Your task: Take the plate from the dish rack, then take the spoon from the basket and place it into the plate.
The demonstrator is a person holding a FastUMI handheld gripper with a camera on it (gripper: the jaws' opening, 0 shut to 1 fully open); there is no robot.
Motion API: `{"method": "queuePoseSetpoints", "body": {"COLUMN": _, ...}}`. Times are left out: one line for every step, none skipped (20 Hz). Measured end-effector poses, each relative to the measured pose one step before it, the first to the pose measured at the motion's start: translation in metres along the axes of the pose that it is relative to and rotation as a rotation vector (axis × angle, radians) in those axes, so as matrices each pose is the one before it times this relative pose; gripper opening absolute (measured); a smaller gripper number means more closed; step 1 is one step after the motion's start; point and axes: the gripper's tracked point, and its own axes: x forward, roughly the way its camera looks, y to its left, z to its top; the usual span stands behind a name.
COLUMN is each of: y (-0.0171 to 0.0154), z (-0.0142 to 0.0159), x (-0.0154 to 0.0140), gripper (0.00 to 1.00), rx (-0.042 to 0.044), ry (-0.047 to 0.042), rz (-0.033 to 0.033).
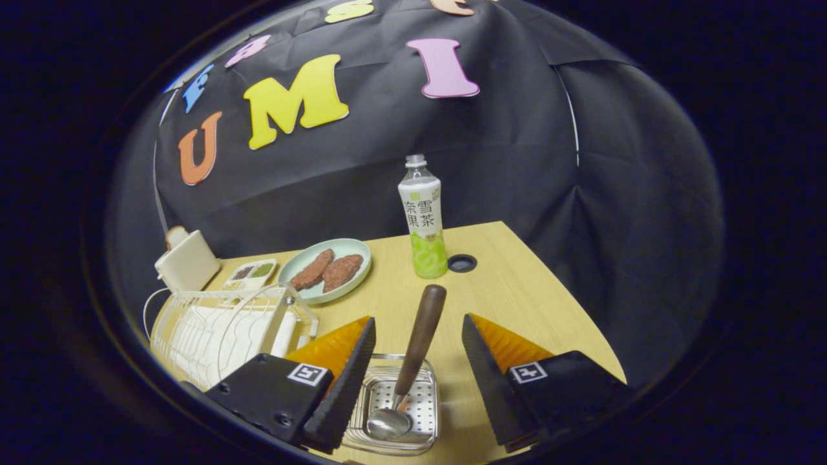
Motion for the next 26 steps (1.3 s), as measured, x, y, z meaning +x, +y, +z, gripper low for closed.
{"method": "queuePoseSetpoints", "body": {"y": -0.00207, "z": 0.00181, "x": -0.00147, "gripper": 0.70, "rx": -0.00377, "ry": -0.00820, "rz": -0.01010}}
{"method": "queuePoseSetpoints", "body": {"y": -0.00241, "z": 0.00176, "x": 0.00541, "gripper": 0.59, "rx": -0.00485, "ry": -0.00357, "rz": 0.00228}}
{"method": "queuePoseSetpoints", "body": {"y": 0.00503, "z": -0.00096, "x": -0.00417, "gripper": 0.48, "rx": 0.00976, "ry": 0.00858, "rz": 0.02447}}
{"method": "queuePoseSetpoints", "body": {"y": -0.00130, "z": 0.00018, "x": -0.00313, "gripper": 0.37, "rx": 0.00395, "ry": -0.01424, "rz": -0.01046}}
{"method": "queuePoseSetpoints", "body": {"y": 0.00279, "z": 0.00508, "x": -0.00169, "gripper": 0.30, "rx": 0.01012, "ry": -0.01702, "rz": 0.00240}}
{"method": "queuePoseSetpoints", "body": {"y": 0.00399, "z": 0.00325, "x": -0.00193, "gripper": 0.22, "rx": 0.01029, "ry": -0.01475, "rz": 0.00273}}
{"method": "queuePoseSetpoints", "body": {"y": 0.00015, "z": 0.00070, "x": -0.00409, "gripper": 0.17, "rx": -0.00151, "ry": -0.01062, "rz": -0.02183}}
{"method": "queuePoseSetpoints", "body": {"y": 0.00458, "z": 0.00157, "x": -0.00505, "gripper": 0.15, "rx": -0.00506, "ry": -0.00482, "rz": 0.00211}}
{"method": "queuePoseSetpoints", "body": {"y": 0.00590, "z": 0.00303, "x": -0.00888, "gripper": 0.14, "rx": 0.00000, "ry": -0.00497, "rz": 0.00249}}
{"method": "queuePoseSetpoints", "body": {"y": 0.00535, "z": 0.00599, "x": -0.00754, "gripper": 0.14, "rx": 0.00007, "ry": -0.01553, "rz": 0.00064}}
{"method": "queuePoseSetpoints", "body": {"y": 0.00259, "z": 0.00671, "x": -0.00835, "gripper": 0.14, "rx": -0.00575, "ry": -0.02339, "rz": -0.00686}}
{"method": "queuePoseSetpoints", "body": {"y": 0.00313, "z": 0.00867, "x": -0.00867, "gripper": 0.14, "rx": -0.00980, "ry": -0.02752, "rz": -0.00868}}
{"method": "queuePoseSetpoints", "body": {"y": 0.00348, "z": 0.00780, "x": -0.00815, "gripper": 0.14, "rx": -0.01793, "ry": -0.02636, "rz": -0.01091}}
{"method": "queuePoseSetpoints", "body": {"y": 0.00206, "z": 0.00916, "x": -0.01077, "gripper": 0.14, "rx": -0.02260, "ry": -0.02584, "rz": -0.01127}}
{"method": "queuePoseSetpoints", "body": {"y": 0.00341, "z": 0.00968, "x": -0.01093, "gripper": 0.13, "rx": -0.01984, "ry": -0.02729, "rz": -0.00662}}
{"method": "queuePoseSetpoints", "body": {"y": 0.00459, "z": 0.01103, "x": -0.01282, "gripper": 0.13, "rx": -0.02029, "ry": -0.02529, "rz": -0.00057}}
{"method": "queuePoseSetpoints", "body": {"y": 0.00354, "z": 0.00984, "x": -0.01278, "gripper": 0.13, "rx": -0.01717, "ry": -0.02777, "rz": -0.00497}}
{"method": "queuePoseSetpoints", "body": {"y": 0.00266, "z": 0.01026, "x": -0.01282, "gripper": 0.14, "rx": -0.01802, "ry": -0.02791, "rz": -0.00732}}
{"method": "queuePoseSetpoints", "body": {"y": 0.00547, "z": 0.00798, "x": -0.01263, "gripper": 0.14, "rx": -0.01213, "ry": -0.02249, "rz": -0.00117}}
{"method": "queuePoseSetpoints", "body": {"y": 0.00684, "z": 0.00750, "x": -0.01332, "gripper": 0.14, "rx": -0.00477, "ry": -0.02053, "rz": 0.00201}}
{"method": "queuePoseSetpoints", "body": {"y": 0.00758, "z": 0.00438, "x": -0.01354, "gripper": 0.14, "rx": -0.00070, "ry": -0.01325, "rz": 0.00445}}
{"method": "queuePoseSetpoints", "body": {"y": 0.00944, "z": 0.00320, "x": -0.01409, "gripper": 0.14, "rx": 0.00299, "ry": -0.00991, "rz": 0.01192}}
{"method": "queuePoseSetpoints", "body": {"y": 0.01082, "z": 0.00060, "x": -0.01302, "gripper": 0.14, "rx": 0.00127, "ry": -0.00830, "rz": 0.01564}}
{"method": "queuePoseSetpoints", "body": {"y": 0.01074, "z": -0.00018, "x": -0.01326, "gripper": 0.14, "rx": -0.00539, "ry": -0.00969, "rz": 0.01017}}
{"method": "queuePoseSetpoints", "body": {"y": 0.01052, "z": -0.00140, "x": -0.01294, "gripper": 0.14, "rx": -0.01124, "ry": -0.01083, "rz": 0.00695}}
{"method": "queuePoseSetpoints", "body": {"y": 0.01263, "z": -0.00204, "x": -0.01303, "gripper": 0.14, "rx": -0.01510, "ry": -0.01321, "rz": 0.00857}}
